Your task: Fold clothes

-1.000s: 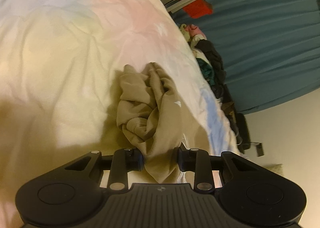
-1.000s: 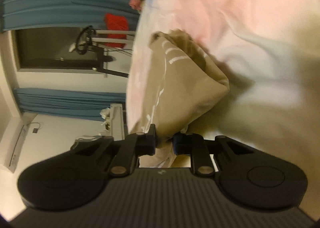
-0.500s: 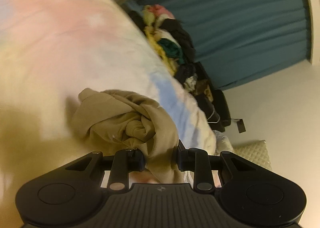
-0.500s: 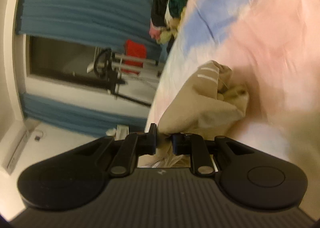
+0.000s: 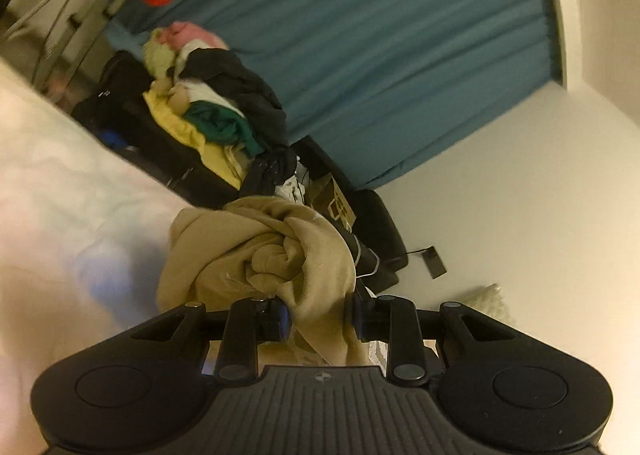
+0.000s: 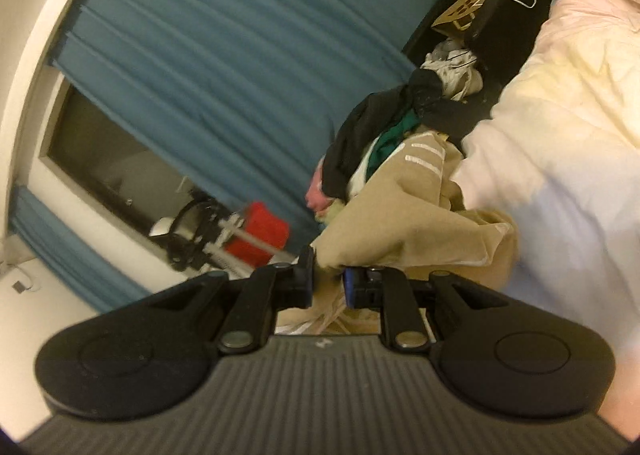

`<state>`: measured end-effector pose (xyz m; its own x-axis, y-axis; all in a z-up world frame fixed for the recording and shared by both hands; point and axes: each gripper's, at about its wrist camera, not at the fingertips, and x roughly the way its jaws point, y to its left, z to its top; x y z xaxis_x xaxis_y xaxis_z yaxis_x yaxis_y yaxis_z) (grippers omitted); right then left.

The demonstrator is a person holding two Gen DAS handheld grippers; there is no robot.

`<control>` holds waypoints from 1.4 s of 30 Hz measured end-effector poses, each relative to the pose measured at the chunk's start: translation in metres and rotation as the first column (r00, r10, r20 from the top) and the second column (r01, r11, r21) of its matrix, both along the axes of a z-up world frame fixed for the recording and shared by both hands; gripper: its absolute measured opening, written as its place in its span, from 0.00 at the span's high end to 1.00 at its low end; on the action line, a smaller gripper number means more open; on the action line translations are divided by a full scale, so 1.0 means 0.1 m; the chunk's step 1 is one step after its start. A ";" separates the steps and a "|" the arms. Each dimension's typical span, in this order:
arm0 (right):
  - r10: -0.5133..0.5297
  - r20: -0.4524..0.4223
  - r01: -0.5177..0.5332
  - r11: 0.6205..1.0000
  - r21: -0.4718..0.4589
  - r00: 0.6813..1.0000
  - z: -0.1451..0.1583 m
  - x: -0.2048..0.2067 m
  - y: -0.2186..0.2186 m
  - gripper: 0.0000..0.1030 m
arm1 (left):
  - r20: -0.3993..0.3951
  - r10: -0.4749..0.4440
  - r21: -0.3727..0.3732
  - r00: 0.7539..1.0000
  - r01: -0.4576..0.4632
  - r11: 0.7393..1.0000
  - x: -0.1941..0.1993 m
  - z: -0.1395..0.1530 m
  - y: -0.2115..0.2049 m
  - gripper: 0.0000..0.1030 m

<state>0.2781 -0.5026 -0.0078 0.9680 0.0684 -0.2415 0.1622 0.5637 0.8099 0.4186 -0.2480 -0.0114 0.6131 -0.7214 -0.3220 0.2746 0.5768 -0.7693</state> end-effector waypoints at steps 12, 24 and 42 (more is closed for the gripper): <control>0.053 -0.184 -0.037 0.995 0.090 0.981 -1.63 -0.55 0.28 0.83 | -0.033 -0.088 0.254 0.996 0.093 0.963 -0.47 -1.55 0.26 0.66; -0.038 -0.312 0.050 0.998 0.031 0.949 -1.44 -1.03 0.50 0.82 | 0.028 -0.111 0.409 0.993 0.090 0.908 -0.87 -1.30 0.38 0.58; -0.023 -0.100 -0.029 0.869 -0.494 0.995 0.64 -2.59 1.58 0.81 | 0.352 -0.200 0.539 0.914 -0.023 0.842 -3.12 0.61 0.93 0.08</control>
